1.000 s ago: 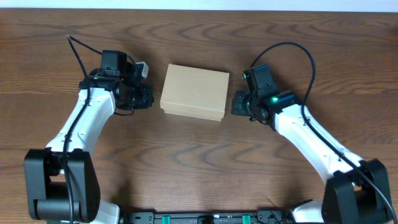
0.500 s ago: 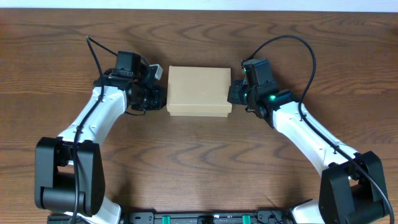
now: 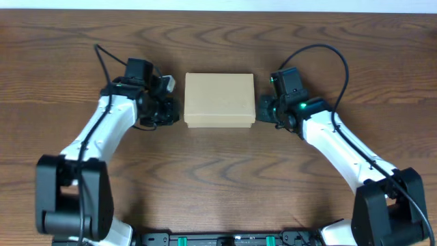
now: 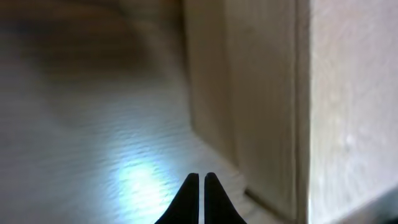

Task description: Pack container

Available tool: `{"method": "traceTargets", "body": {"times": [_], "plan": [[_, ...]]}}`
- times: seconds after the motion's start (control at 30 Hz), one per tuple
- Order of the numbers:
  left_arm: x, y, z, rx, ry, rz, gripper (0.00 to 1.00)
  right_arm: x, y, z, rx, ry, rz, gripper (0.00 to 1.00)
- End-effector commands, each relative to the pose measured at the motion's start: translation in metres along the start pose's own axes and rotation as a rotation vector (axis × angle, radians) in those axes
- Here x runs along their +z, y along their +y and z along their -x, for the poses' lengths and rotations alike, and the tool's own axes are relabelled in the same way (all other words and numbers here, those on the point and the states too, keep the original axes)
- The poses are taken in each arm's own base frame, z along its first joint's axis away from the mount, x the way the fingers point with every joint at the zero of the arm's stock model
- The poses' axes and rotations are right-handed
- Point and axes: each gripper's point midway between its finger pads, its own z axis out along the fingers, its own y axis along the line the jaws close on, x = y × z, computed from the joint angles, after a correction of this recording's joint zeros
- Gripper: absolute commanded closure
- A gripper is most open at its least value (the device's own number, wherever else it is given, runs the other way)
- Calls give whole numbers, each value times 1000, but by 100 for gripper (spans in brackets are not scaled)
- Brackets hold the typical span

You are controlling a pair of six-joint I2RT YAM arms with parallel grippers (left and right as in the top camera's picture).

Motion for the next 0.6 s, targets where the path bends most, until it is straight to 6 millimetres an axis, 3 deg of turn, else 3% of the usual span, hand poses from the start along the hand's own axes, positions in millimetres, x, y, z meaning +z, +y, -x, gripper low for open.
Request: {"method": "traceTargets", "body": {"times": [0.0, 0.13, 0.33, 0.47, 0.57], "plan": [[-44, -4, 10, 10, -115, 21, 94, -45, 2, 25, -1, -104, 21, 99], [-90, -24, -5, 98, -184, 20, 94, -97, 3, 17, -49, -152, 41, 99], [-146, -51, -44, 159, -272, 4, 94, -178, -13, -17, -85, -247, 14, 99], [-161, -62, -84, 199, -283, -11, 94, -213, -23, -55, -125, -276, 34, 98], [-157, -63, -115, 225, -299, -34, 94, -221, -35, -89, -139, -278, 70, 98]]}}
